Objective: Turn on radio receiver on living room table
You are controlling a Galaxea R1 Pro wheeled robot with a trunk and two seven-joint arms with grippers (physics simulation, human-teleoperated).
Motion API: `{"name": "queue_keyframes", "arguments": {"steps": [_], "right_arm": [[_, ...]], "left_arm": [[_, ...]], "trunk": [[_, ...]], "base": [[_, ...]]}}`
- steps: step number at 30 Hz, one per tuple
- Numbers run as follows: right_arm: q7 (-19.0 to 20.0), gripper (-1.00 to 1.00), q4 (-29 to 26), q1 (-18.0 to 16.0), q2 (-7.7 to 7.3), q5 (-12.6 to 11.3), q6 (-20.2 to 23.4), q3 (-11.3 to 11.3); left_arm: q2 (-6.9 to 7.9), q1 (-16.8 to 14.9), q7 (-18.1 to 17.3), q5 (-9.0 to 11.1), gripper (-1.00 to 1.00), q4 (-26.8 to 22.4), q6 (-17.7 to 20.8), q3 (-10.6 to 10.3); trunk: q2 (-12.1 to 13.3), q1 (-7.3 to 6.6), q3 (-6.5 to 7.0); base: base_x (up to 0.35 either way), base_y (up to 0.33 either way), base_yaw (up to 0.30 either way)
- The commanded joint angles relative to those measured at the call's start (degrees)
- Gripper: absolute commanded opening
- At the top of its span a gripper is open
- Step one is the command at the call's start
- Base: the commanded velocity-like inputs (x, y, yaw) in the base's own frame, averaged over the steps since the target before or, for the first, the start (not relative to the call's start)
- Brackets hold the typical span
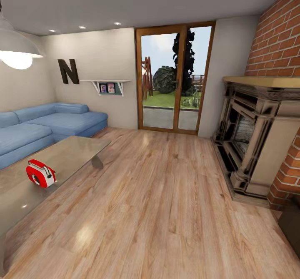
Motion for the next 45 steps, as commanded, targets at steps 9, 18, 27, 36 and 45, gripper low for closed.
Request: {"name": "queue_keyframes", "arguments": {"steps": [9,18,27,36,45], "right_arm": [[-0.25,1.0,1.16,2.96,-0.17,-2.09,-2.02,0.93],[-0.47,1.0,-1.72,4.83,-0.26,-2.2,-2.05,0.82],[-0.47,1.0,-1.95,4.83,-0.26,-1.78,-2.29,1.02],[-0.47,1.0,-1.95,4.83,-0.26,-1.57,-2.34,1.04],[-0.47,1.0,-1.95,4.83,-0.23,-1.55,-3.68,1.06]], "left_arm": [[0.37,2.96,2.53,-0.08,1.0,-0.07,-2.86,2.9],[-1.84,5.87,2.28,-0.33,1.0,-2.95,-5.22,3.75],[-1.85,8.51,2.17,-0.41,1.0,-5.73,-5.16,3.69],[-1.85,8.51,2.17,-0.42,1.0,-5.73,-5.23,3.68],[-1.93,8.51,2.17,-0.42,1.0,-5.73,-4.85,3.66]], "trunk": [[0.01,0.01,0.0],[0.01,0.01,0.0],[0.01,0.01,0.0],[0.01,0.01,0.0],[0.01,0.01,0.0]], "base": [[0.0,0.0,0.0],[0.0,0.0,0.0],[0.0,0.0,0.234],[0.0,0.0,0.274],[0.059,0.0,0.275]]}}
